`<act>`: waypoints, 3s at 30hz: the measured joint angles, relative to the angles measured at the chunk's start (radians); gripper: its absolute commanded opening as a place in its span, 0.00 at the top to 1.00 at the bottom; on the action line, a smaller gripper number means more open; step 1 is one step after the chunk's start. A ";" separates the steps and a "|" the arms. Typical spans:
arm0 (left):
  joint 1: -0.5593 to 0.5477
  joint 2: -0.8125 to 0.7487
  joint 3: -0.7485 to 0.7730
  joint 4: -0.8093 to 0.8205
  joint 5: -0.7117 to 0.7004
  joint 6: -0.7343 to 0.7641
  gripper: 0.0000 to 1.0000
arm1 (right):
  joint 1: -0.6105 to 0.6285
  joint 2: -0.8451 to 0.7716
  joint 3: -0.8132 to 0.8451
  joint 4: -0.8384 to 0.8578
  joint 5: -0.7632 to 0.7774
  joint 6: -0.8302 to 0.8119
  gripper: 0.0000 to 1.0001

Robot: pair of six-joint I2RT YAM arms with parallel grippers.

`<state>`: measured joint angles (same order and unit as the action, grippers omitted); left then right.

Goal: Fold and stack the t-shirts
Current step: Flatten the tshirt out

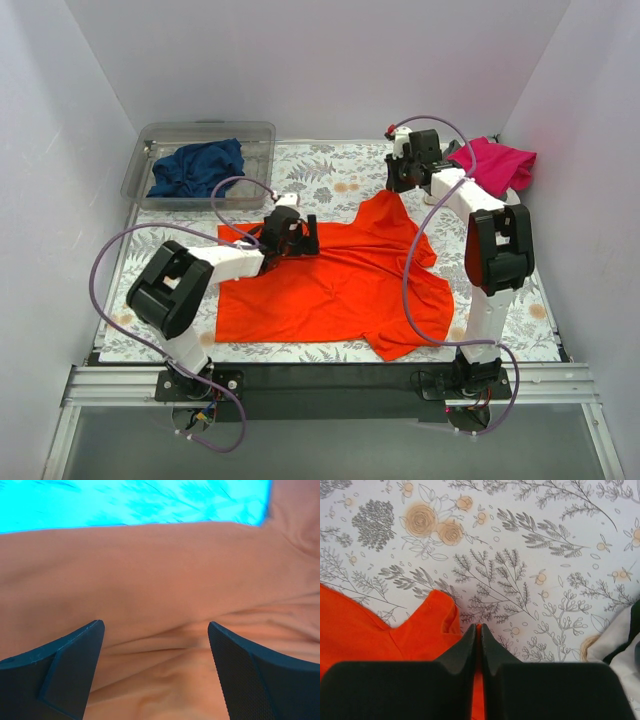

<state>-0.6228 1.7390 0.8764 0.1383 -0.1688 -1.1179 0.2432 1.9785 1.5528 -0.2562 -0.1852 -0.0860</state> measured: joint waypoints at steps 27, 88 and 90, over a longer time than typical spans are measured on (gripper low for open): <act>0.543 -0.186 -0.175 0.056 -0.029 0.064 0.30 | -0.012 -0.060 -0.116 0.027 0.028 0.004 0.99; 0.575 -0.172 0.062 0.161 0.071 0.109 1.00 | -0.106 -0.022 0.200 0.036 0.044 0.034 0.99; 0.576 -0.148 0.082 0.169 0.076 0.109 1.00 | -0.110 0.017 0.233 0.035 0.045 0.034 0.99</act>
<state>-0.0467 1.5909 0.9588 0.3073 -0.0925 -1.0088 0.1333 1.9953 1.7855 -0.2211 -0.1406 -0.0521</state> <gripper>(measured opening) 0.018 0.020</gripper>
